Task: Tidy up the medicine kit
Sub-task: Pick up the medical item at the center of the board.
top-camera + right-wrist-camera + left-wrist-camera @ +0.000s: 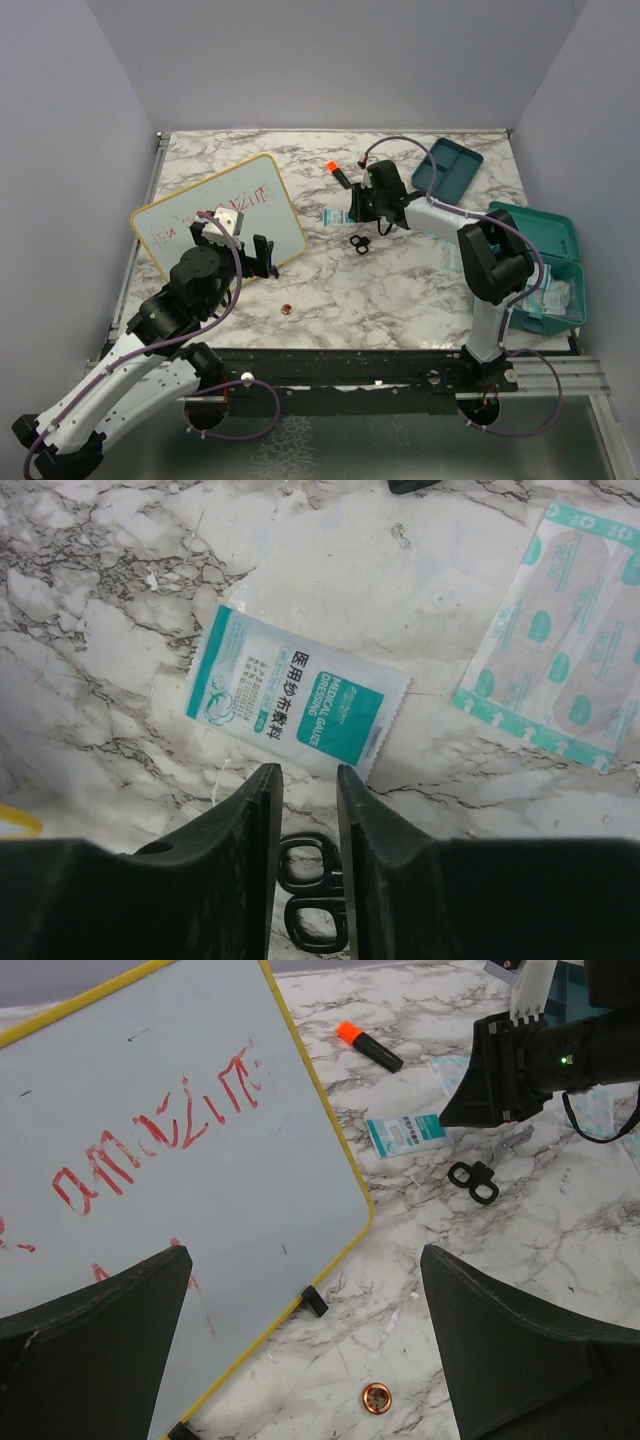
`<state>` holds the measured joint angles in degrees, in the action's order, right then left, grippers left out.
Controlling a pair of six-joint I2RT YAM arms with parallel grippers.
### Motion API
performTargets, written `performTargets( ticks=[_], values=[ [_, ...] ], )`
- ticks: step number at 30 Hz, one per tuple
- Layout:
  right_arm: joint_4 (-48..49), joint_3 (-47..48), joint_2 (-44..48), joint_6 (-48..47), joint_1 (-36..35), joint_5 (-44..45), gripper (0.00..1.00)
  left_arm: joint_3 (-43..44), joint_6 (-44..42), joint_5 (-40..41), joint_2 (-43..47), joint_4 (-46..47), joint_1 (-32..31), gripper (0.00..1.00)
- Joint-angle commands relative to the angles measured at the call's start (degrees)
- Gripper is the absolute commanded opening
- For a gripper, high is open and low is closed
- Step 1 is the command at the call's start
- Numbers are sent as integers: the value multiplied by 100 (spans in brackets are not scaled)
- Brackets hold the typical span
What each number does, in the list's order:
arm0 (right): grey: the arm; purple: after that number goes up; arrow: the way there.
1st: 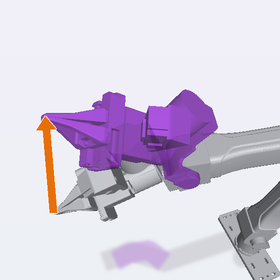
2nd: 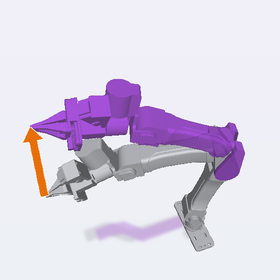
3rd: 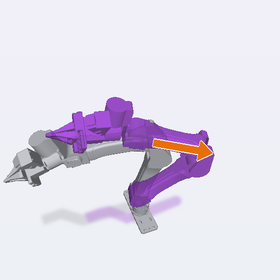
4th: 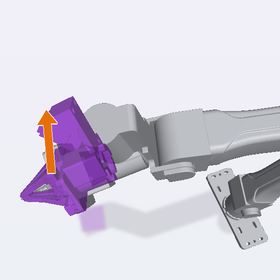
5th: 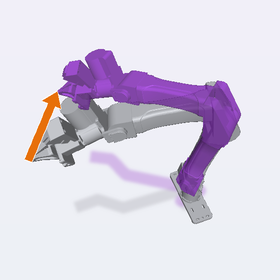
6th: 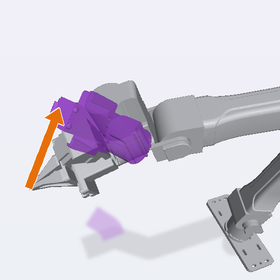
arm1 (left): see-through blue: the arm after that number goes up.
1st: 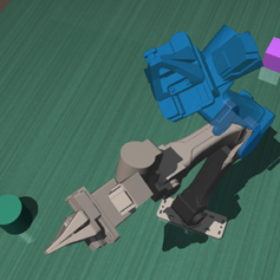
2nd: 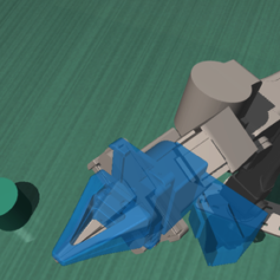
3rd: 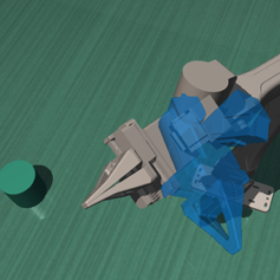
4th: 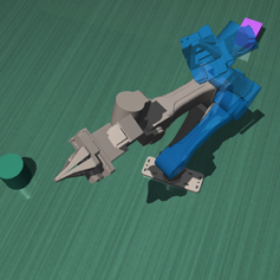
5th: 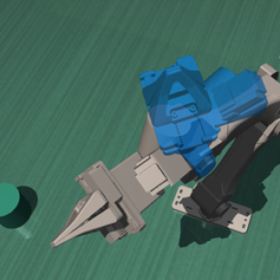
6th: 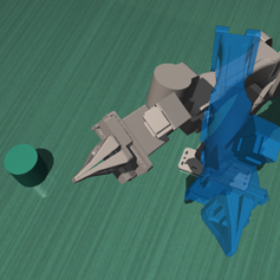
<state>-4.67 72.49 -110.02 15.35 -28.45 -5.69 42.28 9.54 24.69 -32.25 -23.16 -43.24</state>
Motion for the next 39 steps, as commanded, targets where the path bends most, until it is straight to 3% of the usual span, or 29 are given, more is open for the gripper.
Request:
performTargets(
  ticks=[1,10,20,32,39],
  values=[
    [-122,218,-102,-439,-26,207,42,-79,-58,75,74,92,0,99],
    [-356,918,-826,-1080,96,-201,61,-89,-66,106,109,90,-1,99],
    [-922,1642,-1453,-1928,238,-838,68,-89,-61,88,82,92,0,99],
    [-1582,1378,-1511,-2732,278,-1660,60,-89,-66,71,79,92,0,99],
    [-1726,1236,-1469,-2790,262,-1494,55,-94,-72,86,86,93,0,99]
  ],
)
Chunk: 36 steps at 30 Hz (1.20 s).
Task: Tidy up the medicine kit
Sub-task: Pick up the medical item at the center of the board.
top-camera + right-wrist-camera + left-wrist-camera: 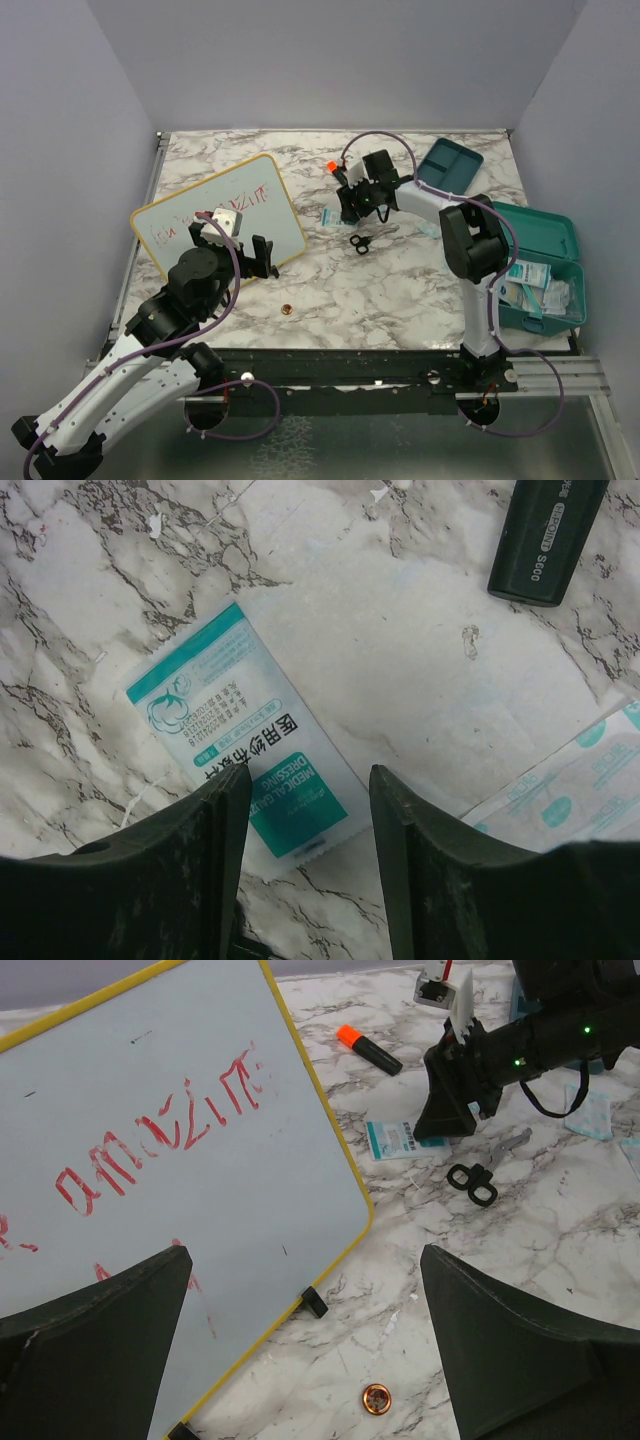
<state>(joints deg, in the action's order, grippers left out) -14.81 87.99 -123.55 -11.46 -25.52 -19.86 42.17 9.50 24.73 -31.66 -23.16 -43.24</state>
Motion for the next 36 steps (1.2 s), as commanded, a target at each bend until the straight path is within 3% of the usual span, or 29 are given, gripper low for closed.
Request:
performTargets(
  ticks=[1,5,12,21,30,36],
  values=[
    [-689,-377,-90,-110,-32,-75,55,-86,-68,89,30,92,0,99],
    [-747,-565,99,-174,-94,153,55,-86,-69,89,42,95,0,99],
    [-667,-860,355,-330,-351,425,64,-75,-69,67,21,101,-5,99],
    [-673,-627,128,-249,-640,1012,69,-81,-70,168,112,102,0,99],
    [-653,-631,-11,-174,-718,929,54,-86,-65,181,122,105,0,99],
    [-462,-739,137,-40,-723,843,51,-92,-71,175,114,101,0,99]
  ],
)
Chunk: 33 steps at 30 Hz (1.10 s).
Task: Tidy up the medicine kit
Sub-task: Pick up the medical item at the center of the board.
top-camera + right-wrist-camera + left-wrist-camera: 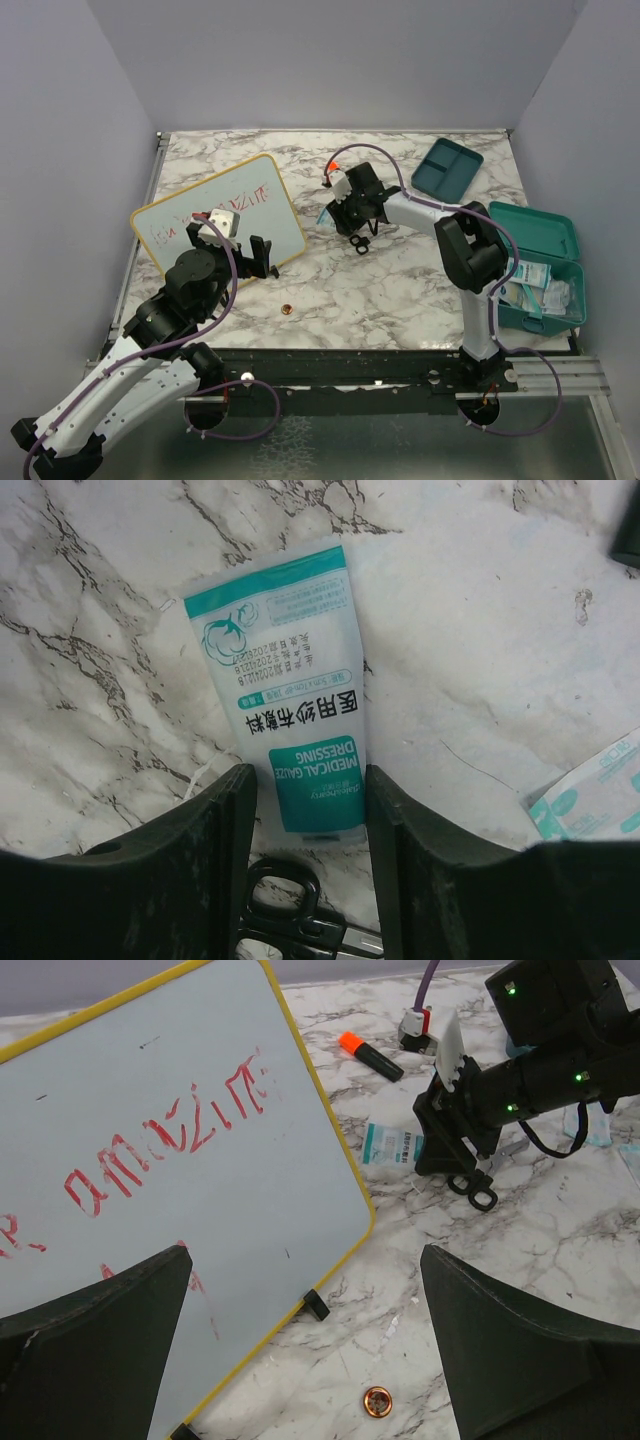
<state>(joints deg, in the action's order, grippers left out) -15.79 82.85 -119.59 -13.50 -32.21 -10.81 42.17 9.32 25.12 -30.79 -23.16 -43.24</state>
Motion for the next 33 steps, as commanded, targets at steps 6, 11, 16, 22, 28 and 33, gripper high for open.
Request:
performTargets(
  ticks=[6,11,16,22,28,33],
  values=[
    [-122,-316,-6,466,-54,-479,44,-94,-47,116,-2,102,0,99],
    [20,-344,131,714,-50,-707,34,-95,-53,84,0,102,0,99],
    [88,-402,306,939,-53,-700,31,-95,-51,63,11,101,0,99],
    [338,-646,686,1461,-40,-480,26,-94,-50,33,22,101,0,99],
    [381,-883,1121,1936,-46,-541,21,-95,-48,40,39,99,0,99],
    [628,-1142,1590,2391,-40,-232,17,-104,-49,10,70,105,-6,99]
  ],
)
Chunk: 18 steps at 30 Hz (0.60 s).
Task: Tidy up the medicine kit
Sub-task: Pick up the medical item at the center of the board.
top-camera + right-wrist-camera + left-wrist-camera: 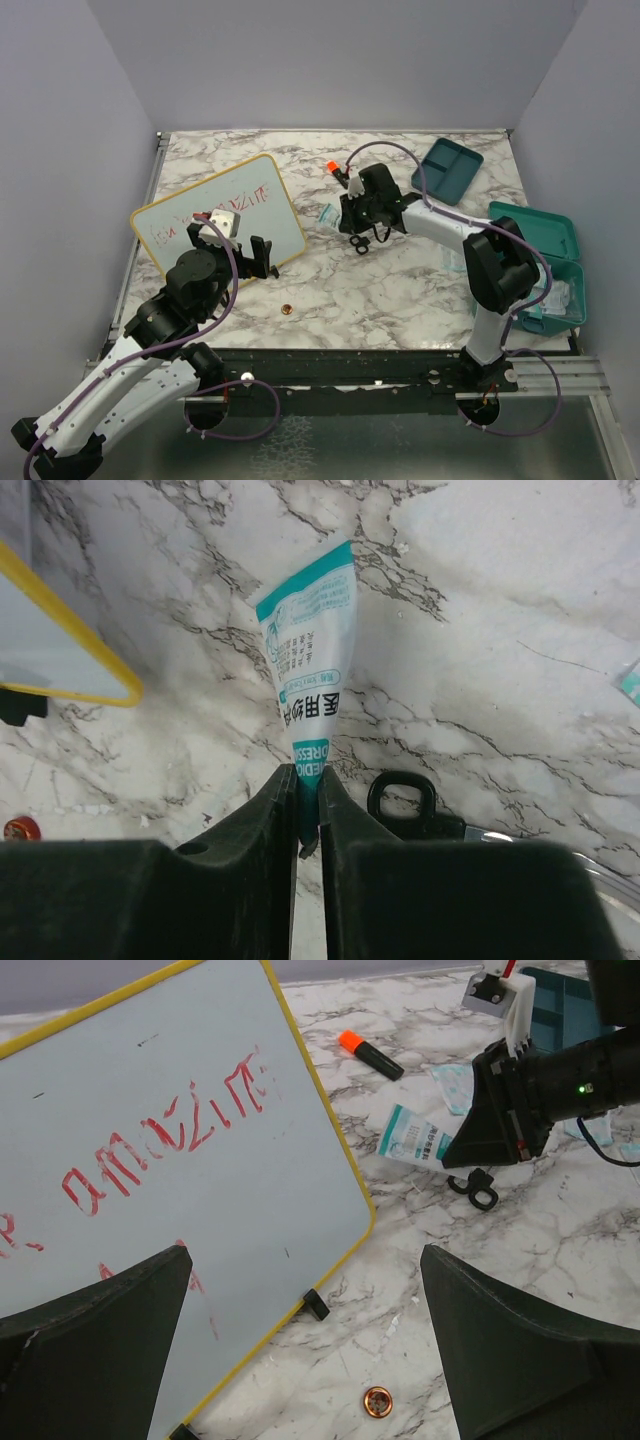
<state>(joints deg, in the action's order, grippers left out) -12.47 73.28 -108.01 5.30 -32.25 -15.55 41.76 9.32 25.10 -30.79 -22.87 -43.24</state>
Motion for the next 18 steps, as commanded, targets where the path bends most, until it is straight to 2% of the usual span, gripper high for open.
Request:
performTargets(
  ticks=[1,8,12,18],
  values=[
    [355,-235,505,634,-40,291,17,-62,-45,0,66,73,-1,99],
    [554,-791,1161,1664,-38,873,13,-53,-44,-114,-13,74,0,99],
    [-206,-603,1446,1959,-36,1832,13,-67,-41,-135,48,77,-1,99],
    [-760,-784,2230,2215,84,2958,13,-62,-27,-267,55,81,-4,99]
  ],
)
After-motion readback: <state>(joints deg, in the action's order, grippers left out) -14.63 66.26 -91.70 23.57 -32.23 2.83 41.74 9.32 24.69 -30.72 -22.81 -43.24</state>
